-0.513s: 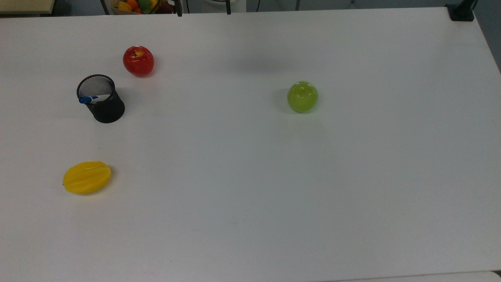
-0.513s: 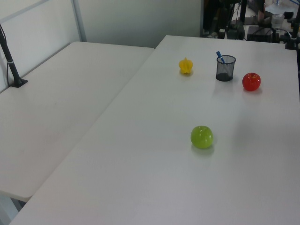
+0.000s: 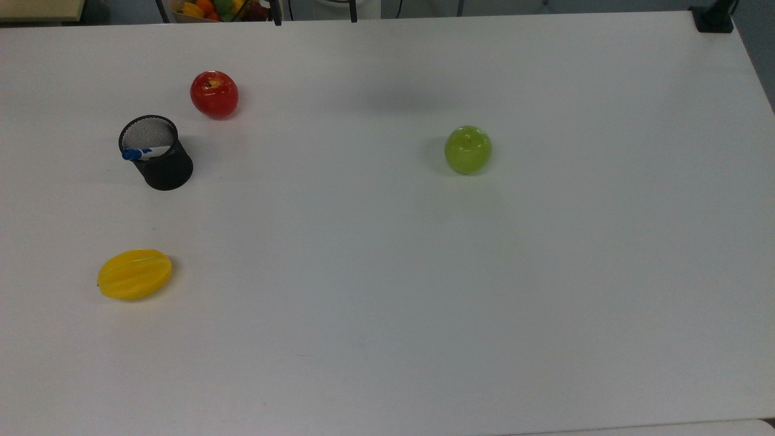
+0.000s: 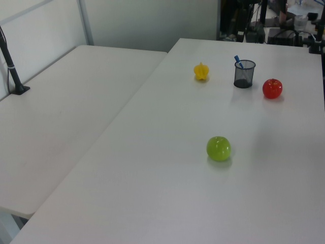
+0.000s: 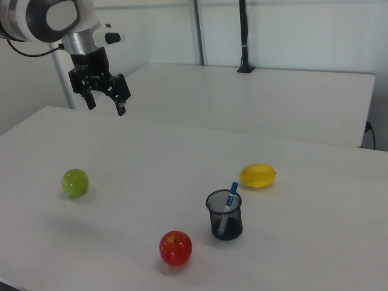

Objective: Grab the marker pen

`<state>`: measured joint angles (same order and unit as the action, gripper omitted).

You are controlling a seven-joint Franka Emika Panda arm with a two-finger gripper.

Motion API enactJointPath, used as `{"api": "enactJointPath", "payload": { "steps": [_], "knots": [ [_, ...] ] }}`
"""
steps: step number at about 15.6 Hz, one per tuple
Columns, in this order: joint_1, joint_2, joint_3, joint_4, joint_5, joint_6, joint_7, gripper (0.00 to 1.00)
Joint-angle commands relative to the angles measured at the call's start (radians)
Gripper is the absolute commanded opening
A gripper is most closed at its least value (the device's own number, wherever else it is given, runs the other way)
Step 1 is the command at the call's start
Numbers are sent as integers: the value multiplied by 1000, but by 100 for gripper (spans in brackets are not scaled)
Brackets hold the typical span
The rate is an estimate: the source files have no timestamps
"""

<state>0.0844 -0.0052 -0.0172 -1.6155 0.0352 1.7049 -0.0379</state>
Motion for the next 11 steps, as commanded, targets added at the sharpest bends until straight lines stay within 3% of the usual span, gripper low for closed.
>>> {"api": "enactJointPath", "payload": {
  "steps": [1,11],
  "knots": [
    [20,-24,-23,-30,-11,29,-22,100],
    [-21,-24,-46,-21,-18,30,-40,100]
  ]
}}
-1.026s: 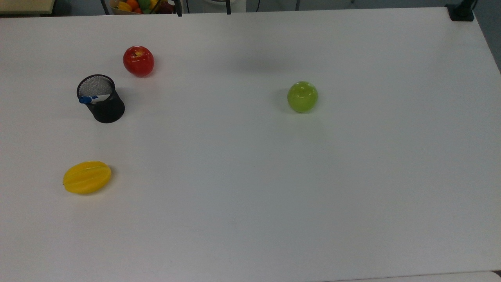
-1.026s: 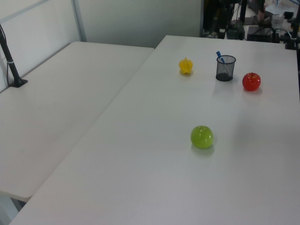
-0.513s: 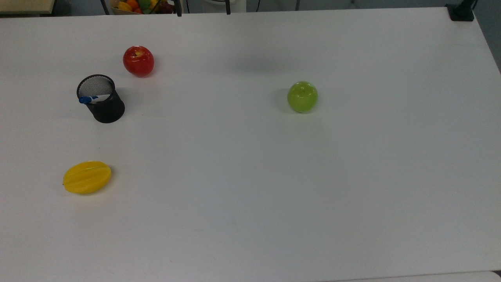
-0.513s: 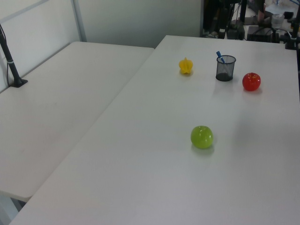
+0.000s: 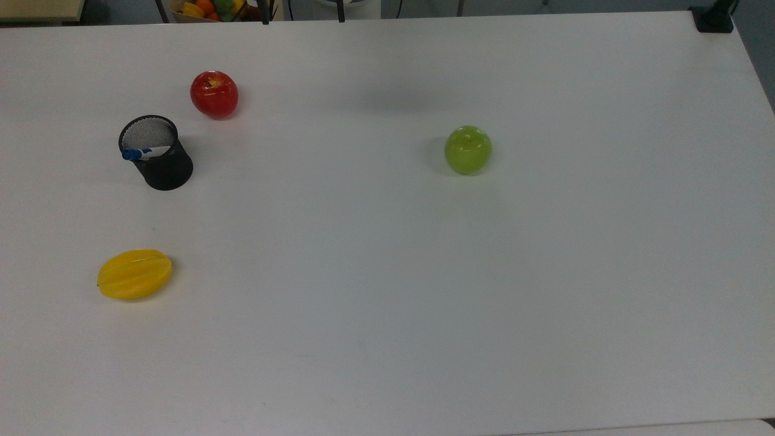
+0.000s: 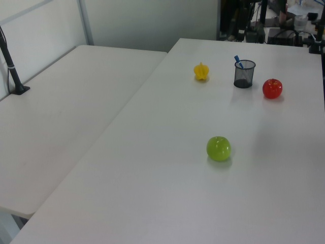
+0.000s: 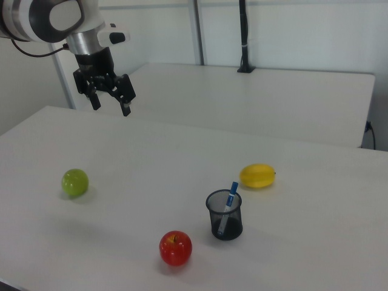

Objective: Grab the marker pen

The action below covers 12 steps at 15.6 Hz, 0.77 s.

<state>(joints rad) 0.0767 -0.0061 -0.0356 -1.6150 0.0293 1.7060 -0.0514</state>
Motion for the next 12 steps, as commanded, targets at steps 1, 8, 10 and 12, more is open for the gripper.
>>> {"api": "enactJointPath", "payload": {
  "steps": [1,8,10,12],
  "knots": [
    [-15,-25,-50,-16,-12,40,-27,100],
    [-15,-14,-161,-32,-37,197,-25,100],
    [-17,-12,-181,-68,-54,268,-24,100],
    [-17,-8,-210,-97,-74,328,-24,100]
  ]
}}
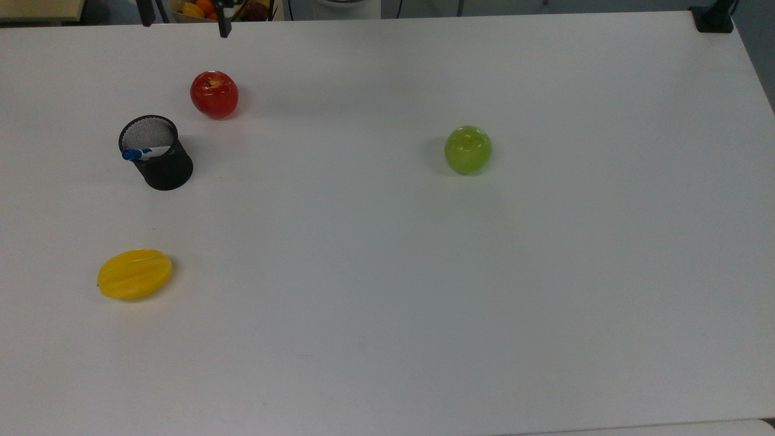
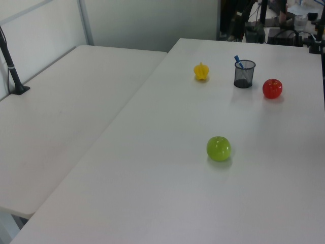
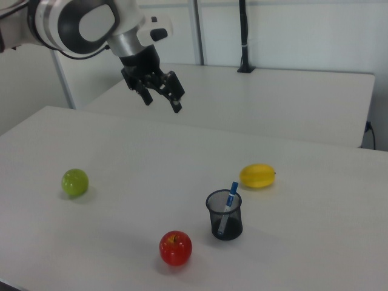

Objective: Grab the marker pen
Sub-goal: 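Move the open gripper over the black pen cup and lower onto the marker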

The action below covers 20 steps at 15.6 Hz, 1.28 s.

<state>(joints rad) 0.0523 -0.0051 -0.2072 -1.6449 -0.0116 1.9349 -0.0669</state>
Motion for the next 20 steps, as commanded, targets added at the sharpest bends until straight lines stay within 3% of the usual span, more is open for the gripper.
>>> {"api": "enactJointPath", "payload": {
  "steps": [1,5,8,12,15,20],
  "knots": [
    [8,-6,-55,-79,-40,130,-8,100],
    [6,23,-95,-136,-91,248,-10,100],
    [4,42,-124,-167,-91,320,-10,100],
    [-3,73,-138,-207,-91,401,-4,82],
    [-15,112,-138,-211,-93,443,-4,56],
    [-29,172,-138,-230,-93,506,-10,51]
  ]
}}
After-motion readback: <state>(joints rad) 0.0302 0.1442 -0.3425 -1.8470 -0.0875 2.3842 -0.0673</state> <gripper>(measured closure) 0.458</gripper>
